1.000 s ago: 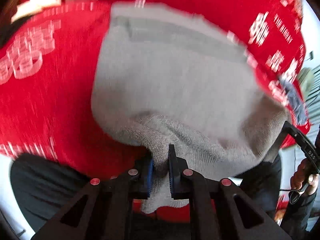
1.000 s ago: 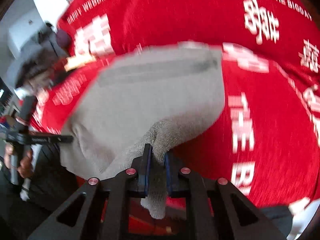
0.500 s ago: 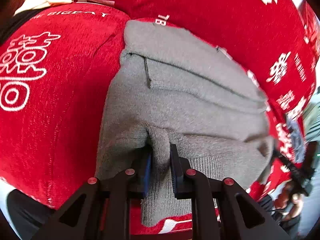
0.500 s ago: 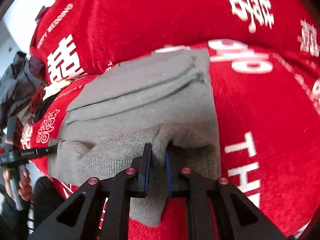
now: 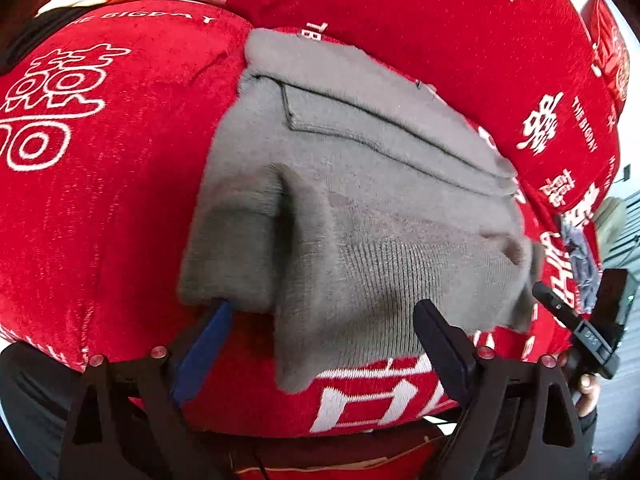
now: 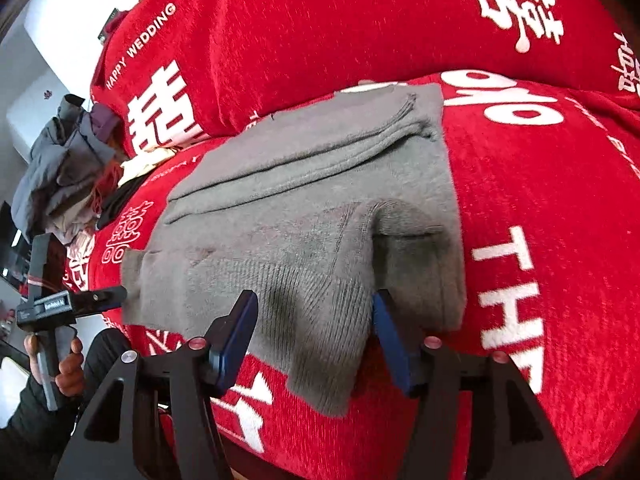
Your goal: Fold small clothes
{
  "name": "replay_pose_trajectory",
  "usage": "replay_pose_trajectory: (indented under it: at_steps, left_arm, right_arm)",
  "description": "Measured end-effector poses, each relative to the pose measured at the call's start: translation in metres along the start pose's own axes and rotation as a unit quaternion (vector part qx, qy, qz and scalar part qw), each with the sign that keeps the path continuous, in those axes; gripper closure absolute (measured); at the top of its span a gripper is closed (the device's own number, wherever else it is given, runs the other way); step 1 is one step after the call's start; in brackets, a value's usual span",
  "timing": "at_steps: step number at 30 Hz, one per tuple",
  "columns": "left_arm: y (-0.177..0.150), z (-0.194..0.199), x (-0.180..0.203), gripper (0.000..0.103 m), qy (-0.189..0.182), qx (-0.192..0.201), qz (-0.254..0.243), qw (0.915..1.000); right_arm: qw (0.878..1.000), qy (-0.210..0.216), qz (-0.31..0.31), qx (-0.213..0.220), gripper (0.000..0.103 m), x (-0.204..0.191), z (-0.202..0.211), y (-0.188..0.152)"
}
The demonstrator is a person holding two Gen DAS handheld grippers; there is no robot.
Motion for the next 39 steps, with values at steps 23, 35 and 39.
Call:
replay_pose_trajectory:
  at_steps: [23,35,39]
  left_arm:
    - [-0.006,0.002,0.009,0.079,0.026,-0.014,-0.024,0.9993]
    - [0.012,0.035,0.016,0.093,0.007,0.025,-0.030,0.9992]
    - [0.030,0.041,0.025,0.093,0.003,0.039,-0.029,0.9988]
  right_arm:
    - [0.999,-0.008,0.046,-0.011,0.088,-0.019,-0.007,-0.005]
    - [0.998,0.045,0.019,0.045,0.090,-0.029,0.037,0.019]
    - [0.997,0.049,0.020,0.056,0.090,-0.035,0.043,0.036]
Point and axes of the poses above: each gripper's, at about its wrist camera, not at the fingertips, and z roughly against the way its jaws point, x to its right, y to its top, the point moved 6 cm from there along -z, roughly the way its jaws point, and after that the axes turned 2 degrees about -y, right-handed, at the moved point
